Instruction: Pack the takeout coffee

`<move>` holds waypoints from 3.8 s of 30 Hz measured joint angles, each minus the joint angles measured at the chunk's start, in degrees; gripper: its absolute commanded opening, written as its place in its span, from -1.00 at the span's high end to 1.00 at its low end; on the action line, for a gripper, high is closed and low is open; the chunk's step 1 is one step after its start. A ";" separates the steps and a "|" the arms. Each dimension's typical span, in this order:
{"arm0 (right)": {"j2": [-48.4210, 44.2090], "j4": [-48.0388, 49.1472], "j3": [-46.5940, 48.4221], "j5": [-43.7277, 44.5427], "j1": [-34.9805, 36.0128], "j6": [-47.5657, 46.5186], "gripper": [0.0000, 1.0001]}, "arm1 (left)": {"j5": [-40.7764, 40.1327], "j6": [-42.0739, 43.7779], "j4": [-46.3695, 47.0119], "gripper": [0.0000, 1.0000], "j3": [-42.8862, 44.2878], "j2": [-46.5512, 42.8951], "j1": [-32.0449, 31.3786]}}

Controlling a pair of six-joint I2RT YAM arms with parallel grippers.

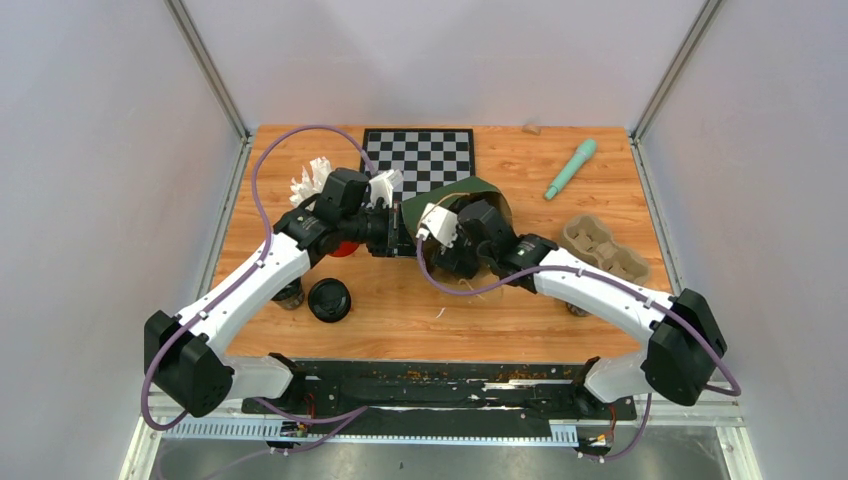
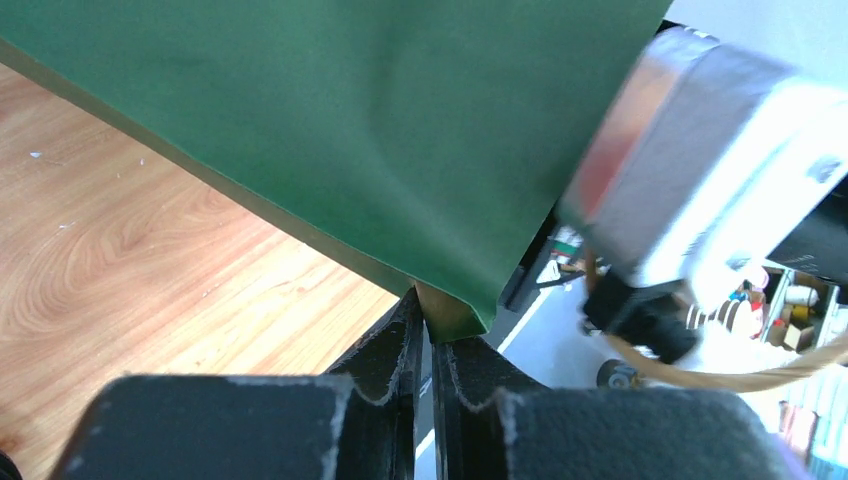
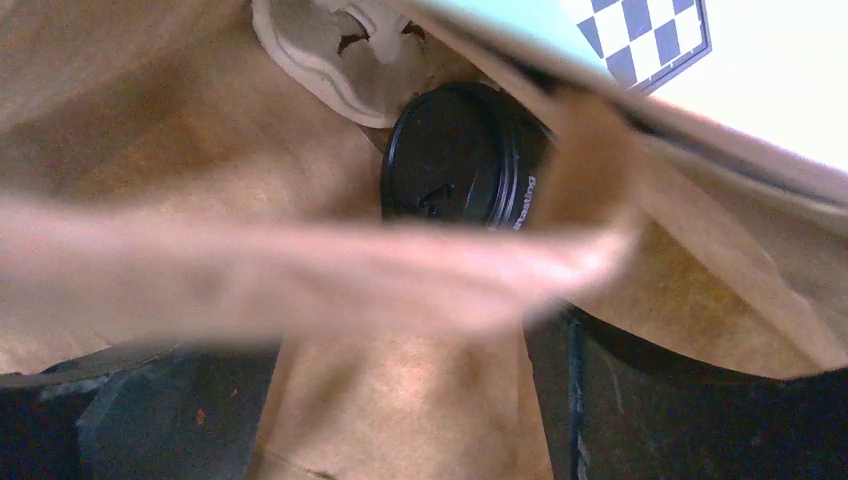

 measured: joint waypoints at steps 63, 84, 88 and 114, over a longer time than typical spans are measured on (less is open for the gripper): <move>-5.44 24.35 -15.69 -3.58 -5.14 12.31 0.35 | 1.75 0.98 -0.44 0.74 -0.04 0.00 -0.17; -0.79 27.69 -15.56 4.55 -5.22 18.97 -0.24 | 2.38 -0.28 0.94 0.74 -0.07 0.00 -0.17; 0.24 28.57 -15.54 5.31 -5.22 19.61 0.02 | 2.40 -0.48 0.98 0.74 -0.07 0.00 -0.17; -2.40 29.11 -15.21 -0.48 -5.22 18.84 0.50 | 2.16 -0.48 0.83 0.74 -0.07 0.76 -0.22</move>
